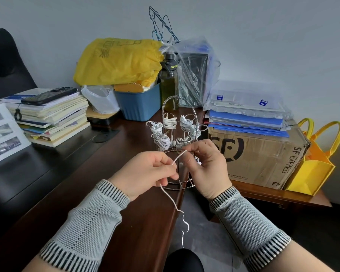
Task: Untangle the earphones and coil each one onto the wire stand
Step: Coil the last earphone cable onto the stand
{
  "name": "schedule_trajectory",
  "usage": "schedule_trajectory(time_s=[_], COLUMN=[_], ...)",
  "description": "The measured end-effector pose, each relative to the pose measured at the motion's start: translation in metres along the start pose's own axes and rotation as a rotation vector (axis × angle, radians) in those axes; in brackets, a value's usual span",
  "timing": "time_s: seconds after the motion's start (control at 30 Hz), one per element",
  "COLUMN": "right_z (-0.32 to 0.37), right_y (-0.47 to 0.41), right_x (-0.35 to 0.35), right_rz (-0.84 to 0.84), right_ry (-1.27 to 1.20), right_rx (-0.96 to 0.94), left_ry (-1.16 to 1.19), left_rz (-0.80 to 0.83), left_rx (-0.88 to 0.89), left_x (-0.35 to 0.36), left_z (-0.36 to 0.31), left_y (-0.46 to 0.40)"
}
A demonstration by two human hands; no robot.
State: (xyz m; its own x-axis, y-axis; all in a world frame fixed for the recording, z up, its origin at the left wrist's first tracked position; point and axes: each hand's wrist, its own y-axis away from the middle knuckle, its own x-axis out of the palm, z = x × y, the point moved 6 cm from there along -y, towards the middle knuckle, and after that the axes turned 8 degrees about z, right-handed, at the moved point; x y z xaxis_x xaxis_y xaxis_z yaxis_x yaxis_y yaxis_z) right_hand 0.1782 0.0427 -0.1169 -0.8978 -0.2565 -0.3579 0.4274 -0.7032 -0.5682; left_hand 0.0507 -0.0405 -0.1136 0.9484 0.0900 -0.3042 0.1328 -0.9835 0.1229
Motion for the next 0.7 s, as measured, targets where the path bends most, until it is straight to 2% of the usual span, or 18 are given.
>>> schedule_trajectory(time_s=[0.1, 0.17, 0.23, 0.33, 0.43, 0.6, 0.7], right_z=[-0.003, -0.002, -0.003, -0.011, -0.011, -0.005, -0.005], right_y=[0.000, -0.001, -0.001, -0.003, -0.004, -0.007, -0.010], right_x=[-0.003, -0.004, -0.004, -0.001, 0.004, 0.006, 0.008], right_rz=[-0.032, -0.050, -0.079, -0.112, -0.094, -0.107, -0.126], right_ry=[-0.169, -0.263, -0.330, -0.322, -0.372, -0.330, -0.325], right_rx=[0.077, 0.136, 0.176, 0.241, 0.296, 0.340, 0.394], left_ry=[0.146, 0.299, 0.331, 0.122, -0.237, -0.594, -0.632], left_rz=[-0.027, -0.110, -0.234, -0.466, -0.621, -0.716, -0.707], left_rx=[0.068, 0.140, 0.190, 0.221, 0.219, 0.134, 0.114], left_x=[-0.003, -0.002, -0.001, -0.003, -0.005, -0.013, -0.014], left_z=[0.000, -0.006, -0.013, -0.025, -0.036, -0.033, -0.036], left_y=[-0.001, -0.003, -0.006, -0.009, -0.009, -0.008, -0.007])
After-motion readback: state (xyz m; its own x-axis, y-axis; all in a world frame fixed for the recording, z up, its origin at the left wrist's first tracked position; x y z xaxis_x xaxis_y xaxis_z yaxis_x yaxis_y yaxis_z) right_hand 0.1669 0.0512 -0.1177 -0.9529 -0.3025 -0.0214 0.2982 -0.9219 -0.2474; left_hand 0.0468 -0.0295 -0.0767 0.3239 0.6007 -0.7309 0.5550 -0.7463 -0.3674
